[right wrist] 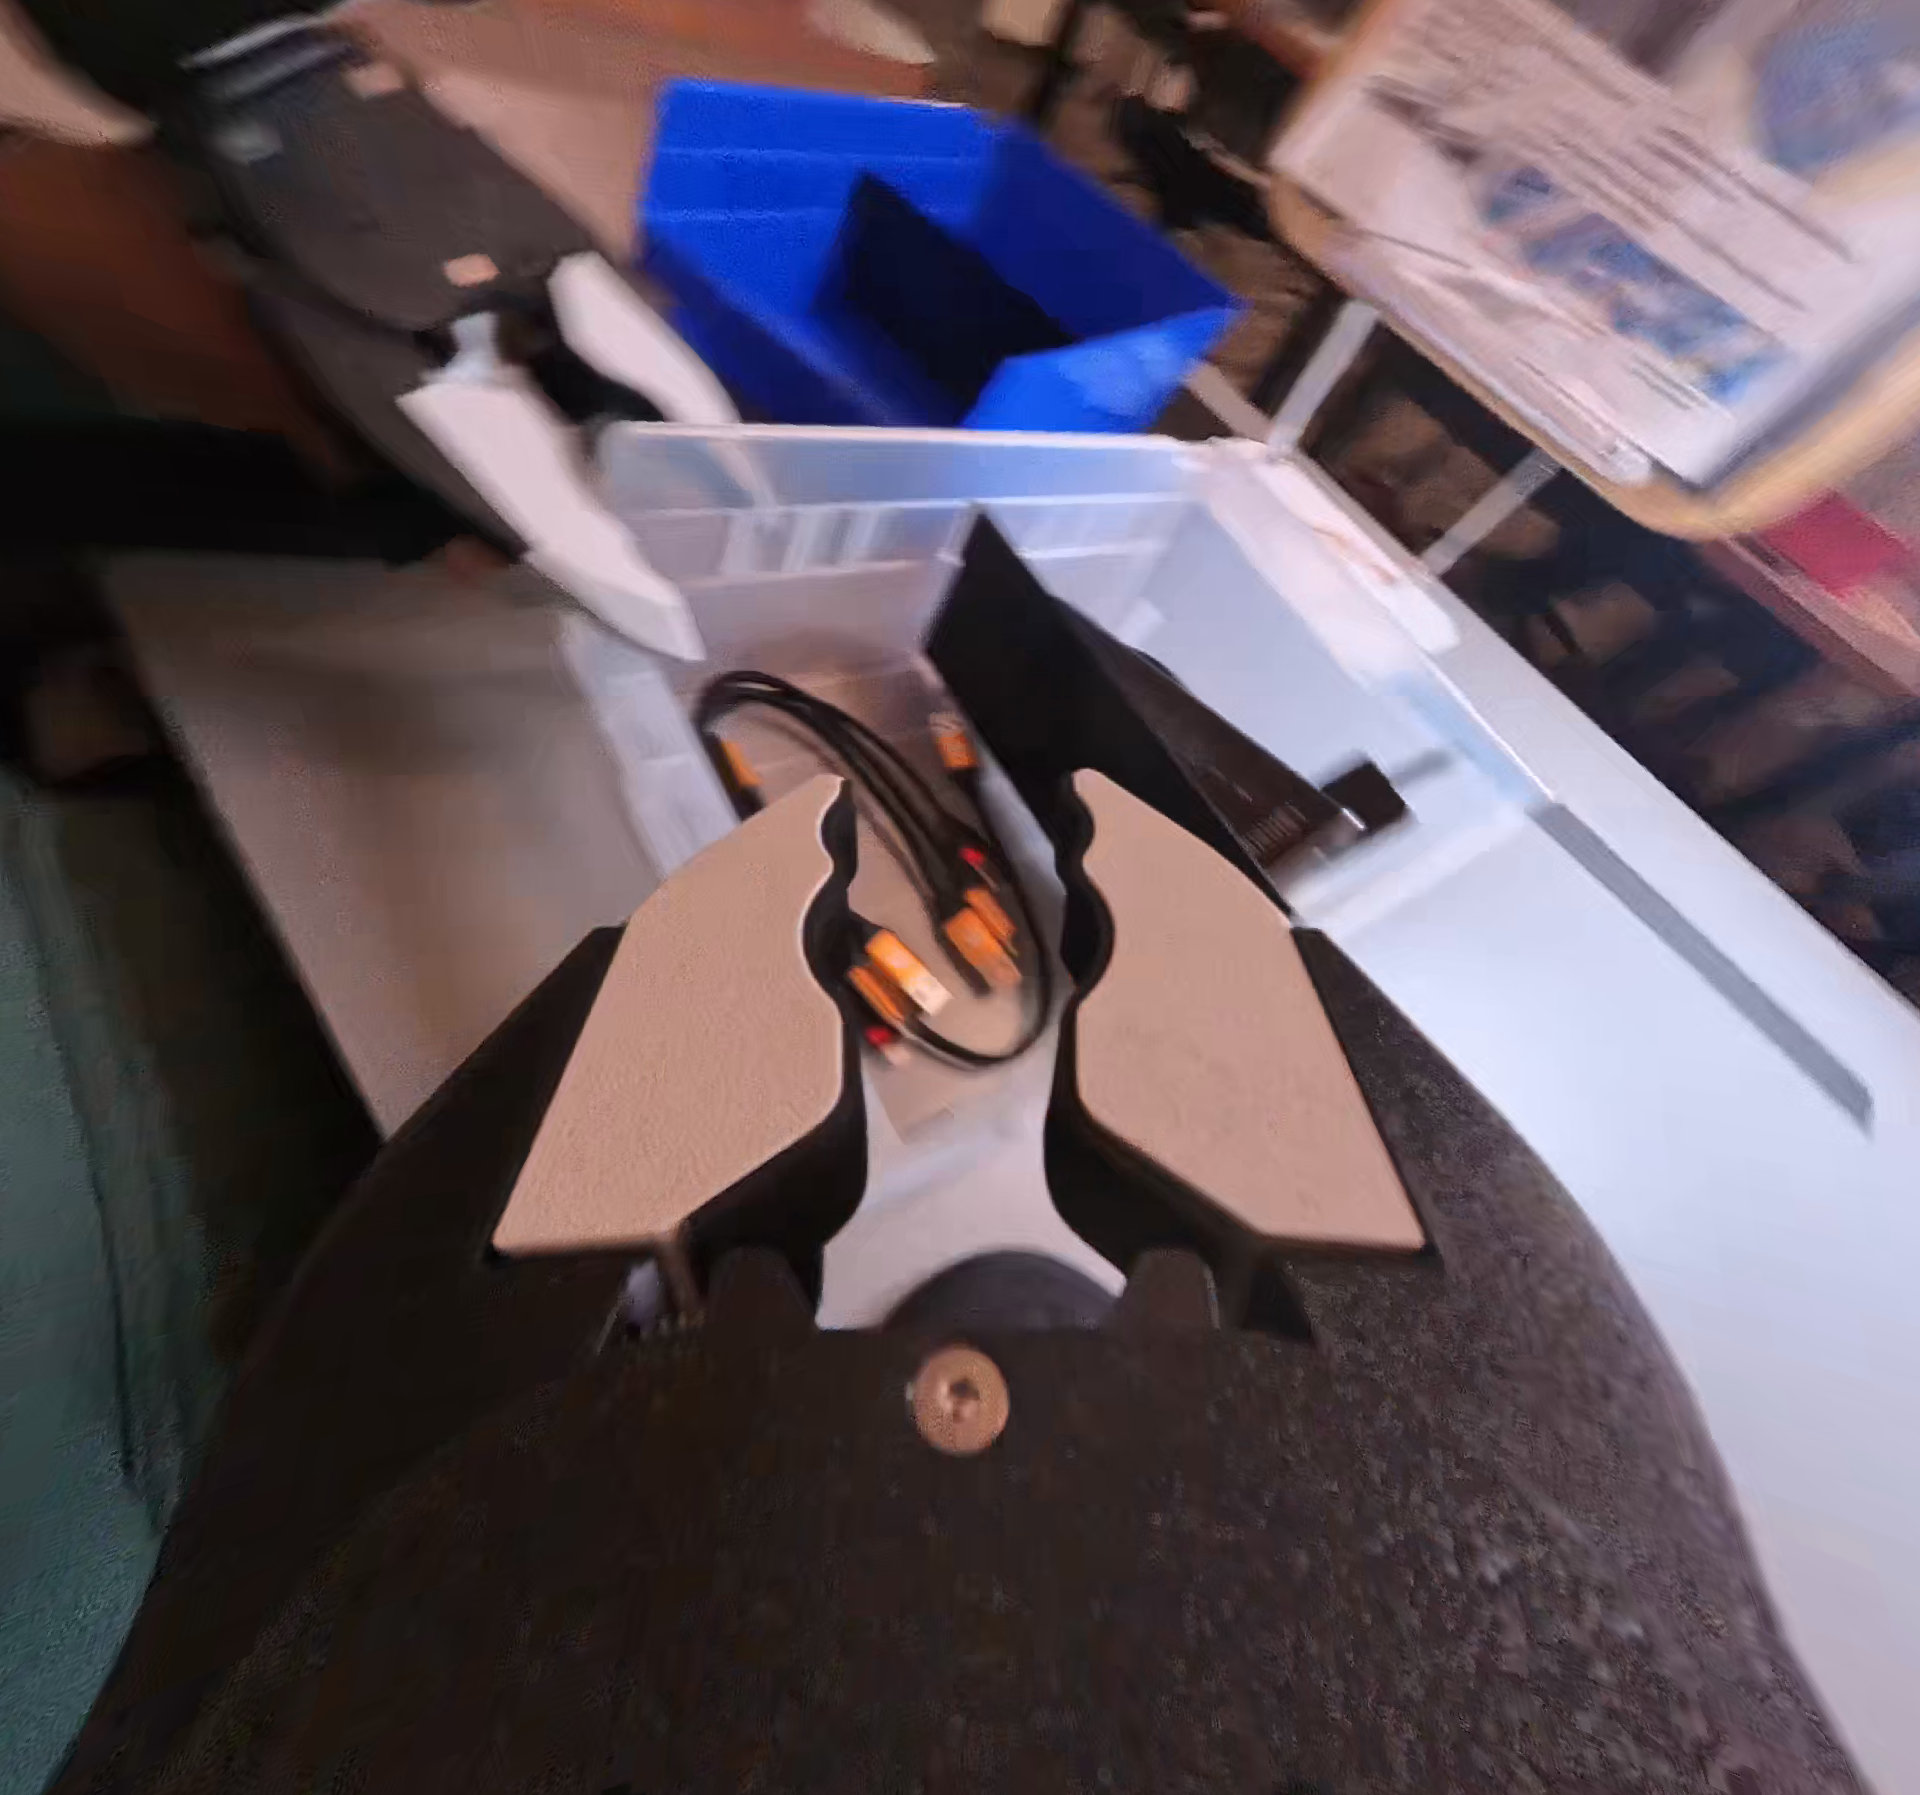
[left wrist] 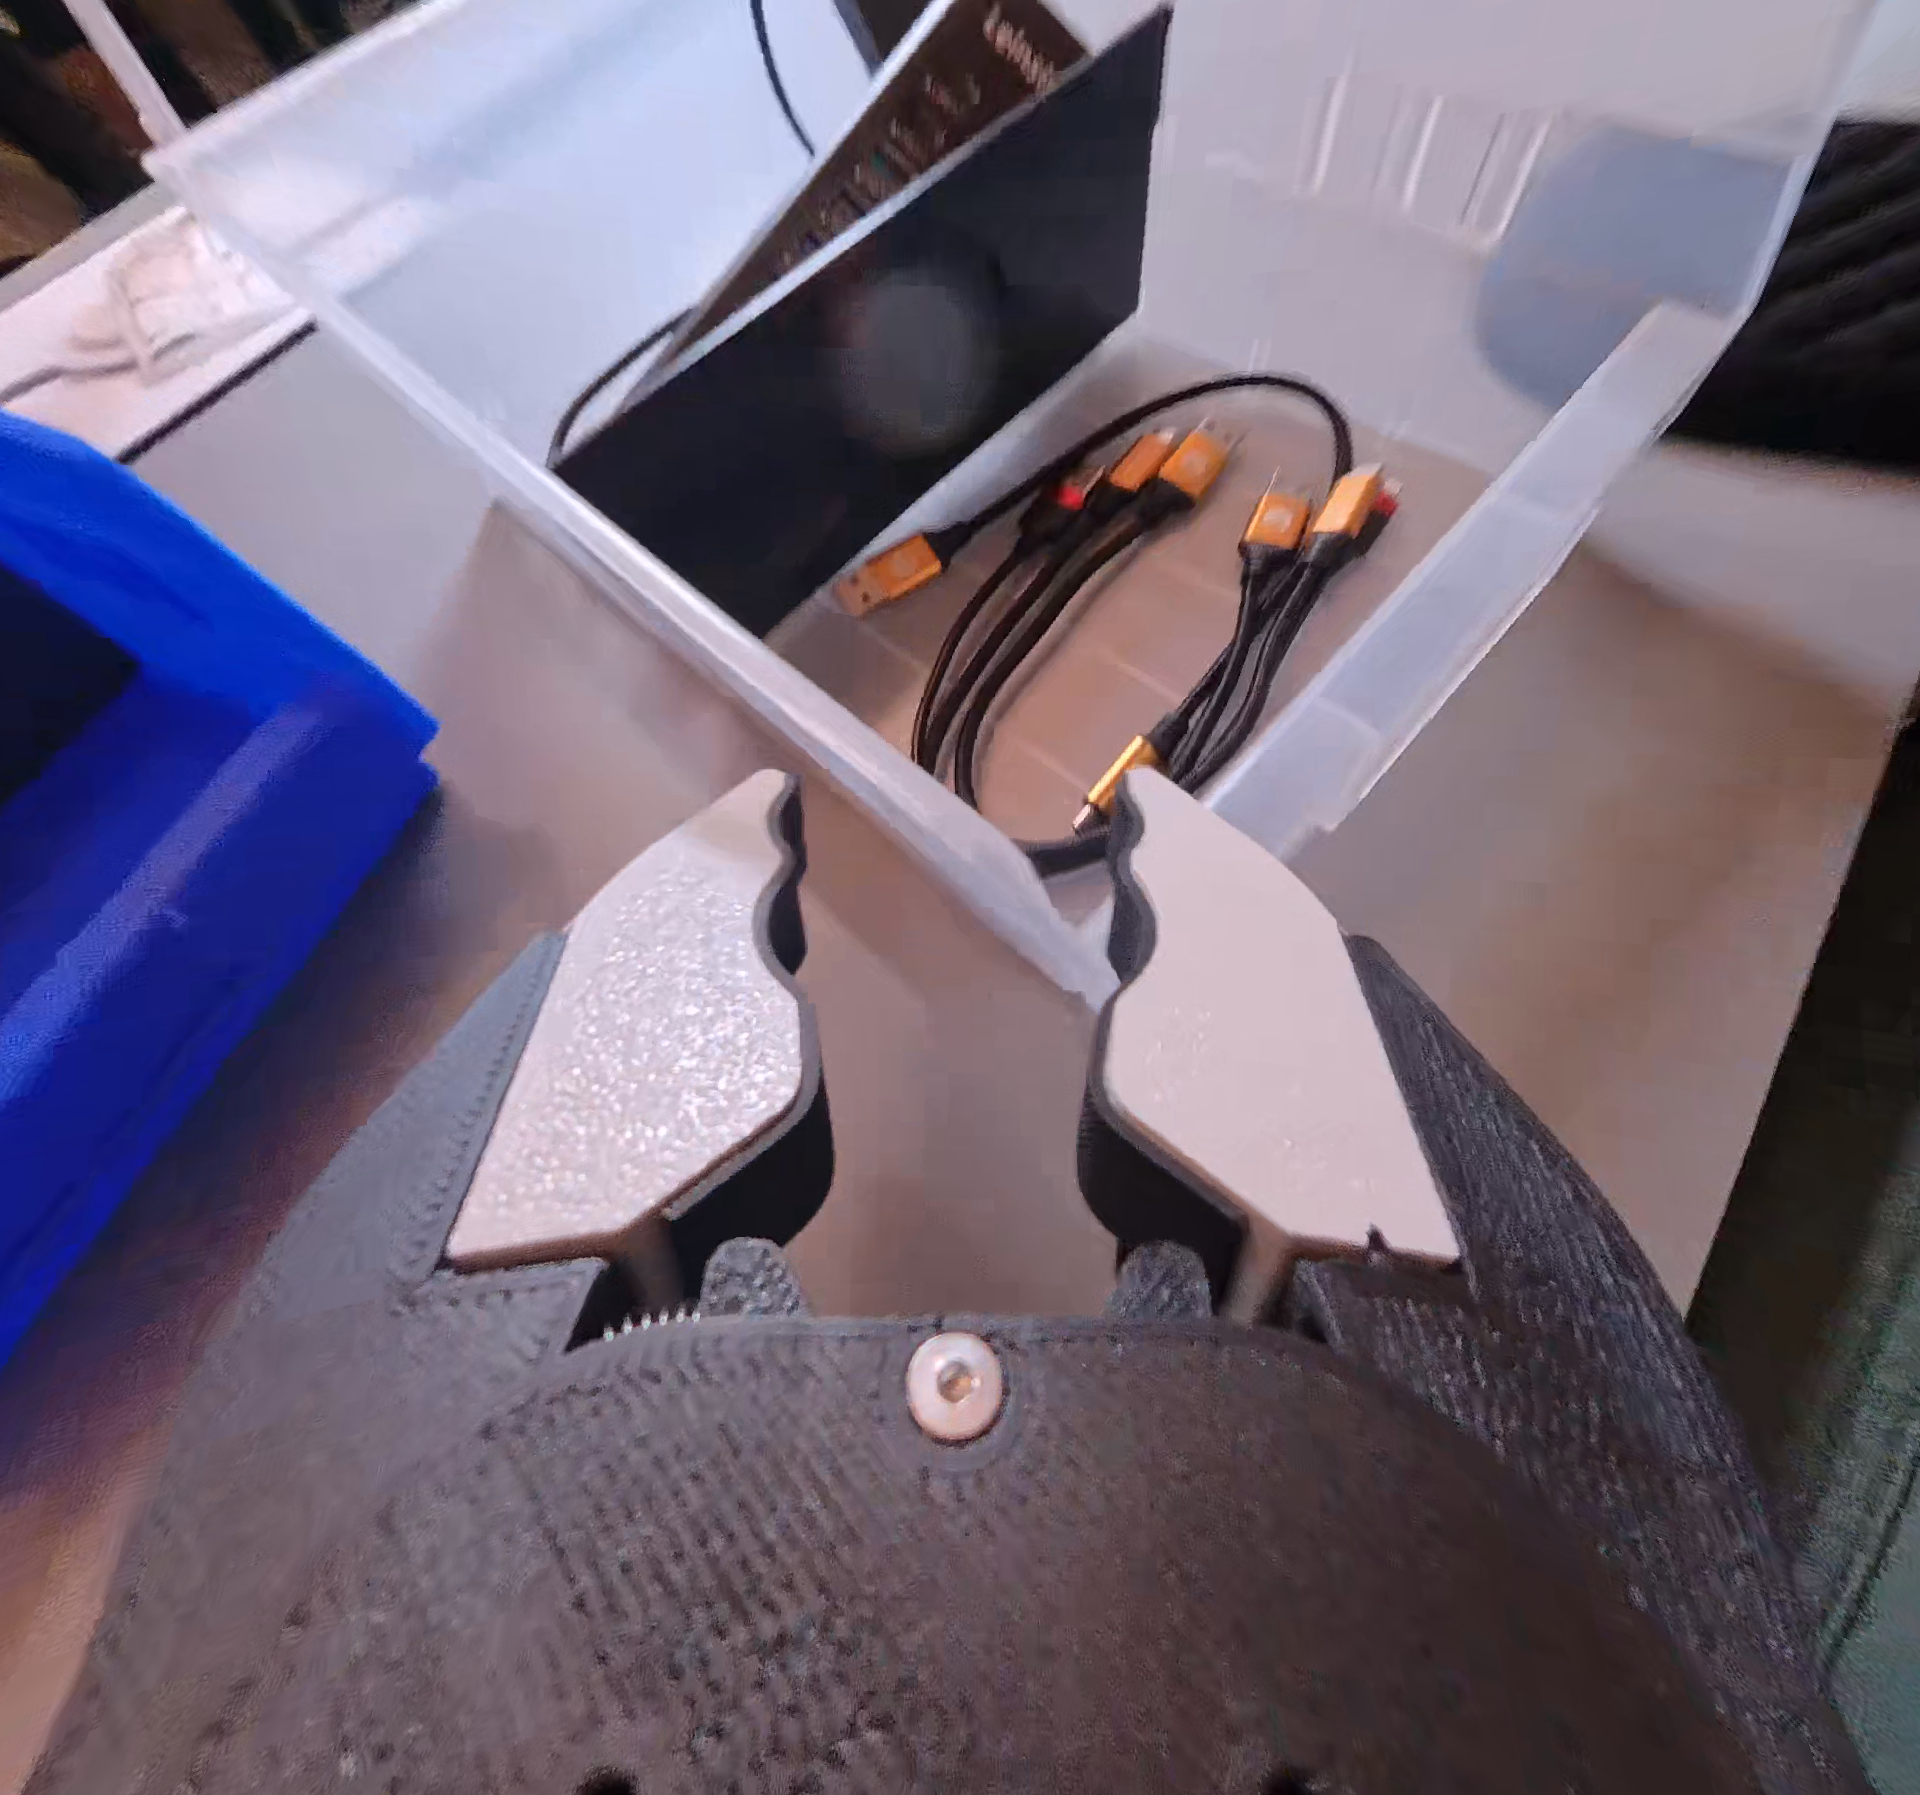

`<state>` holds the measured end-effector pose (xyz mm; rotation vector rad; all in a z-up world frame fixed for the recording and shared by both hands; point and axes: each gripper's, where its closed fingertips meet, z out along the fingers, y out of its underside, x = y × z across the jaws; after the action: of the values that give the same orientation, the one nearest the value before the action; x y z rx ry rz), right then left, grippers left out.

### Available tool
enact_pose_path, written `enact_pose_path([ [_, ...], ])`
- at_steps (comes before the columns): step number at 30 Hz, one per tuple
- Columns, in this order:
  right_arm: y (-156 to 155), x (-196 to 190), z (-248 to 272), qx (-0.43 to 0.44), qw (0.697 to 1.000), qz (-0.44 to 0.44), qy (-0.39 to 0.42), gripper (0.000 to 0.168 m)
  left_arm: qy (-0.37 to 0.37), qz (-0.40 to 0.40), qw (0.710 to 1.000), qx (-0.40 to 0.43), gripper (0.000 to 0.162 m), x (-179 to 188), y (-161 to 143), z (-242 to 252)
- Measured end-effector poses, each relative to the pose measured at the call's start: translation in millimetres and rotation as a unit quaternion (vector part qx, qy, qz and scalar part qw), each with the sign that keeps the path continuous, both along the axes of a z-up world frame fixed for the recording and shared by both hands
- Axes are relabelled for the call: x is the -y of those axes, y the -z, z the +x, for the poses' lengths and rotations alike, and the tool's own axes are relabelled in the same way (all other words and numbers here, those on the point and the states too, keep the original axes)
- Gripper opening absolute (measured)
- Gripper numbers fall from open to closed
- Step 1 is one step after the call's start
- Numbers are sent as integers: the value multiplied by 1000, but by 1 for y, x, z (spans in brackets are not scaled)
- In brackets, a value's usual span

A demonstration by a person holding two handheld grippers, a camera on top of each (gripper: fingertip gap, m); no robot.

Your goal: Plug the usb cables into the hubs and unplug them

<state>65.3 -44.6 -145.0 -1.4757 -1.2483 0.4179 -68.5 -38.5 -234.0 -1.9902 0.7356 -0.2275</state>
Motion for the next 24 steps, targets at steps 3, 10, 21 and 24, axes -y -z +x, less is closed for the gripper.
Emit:
enact_pose_path([
  [3,20,-26,45,-60,988,-70,122,50,-32,8,999,-15,34,2,1,-4],
  [10,70,-41,26,-82,969,-154,177,38,-80,93,989,-84,14,0,-16,-7],
  [21,-17,-7,-1,-144,983,1,115,20,-102,252,956,-108,10,48,-126,-36],
  [24,-42,13,-45,-172,983,7,57,21,-135,279,941,-135,10,83,-161,-73],
])
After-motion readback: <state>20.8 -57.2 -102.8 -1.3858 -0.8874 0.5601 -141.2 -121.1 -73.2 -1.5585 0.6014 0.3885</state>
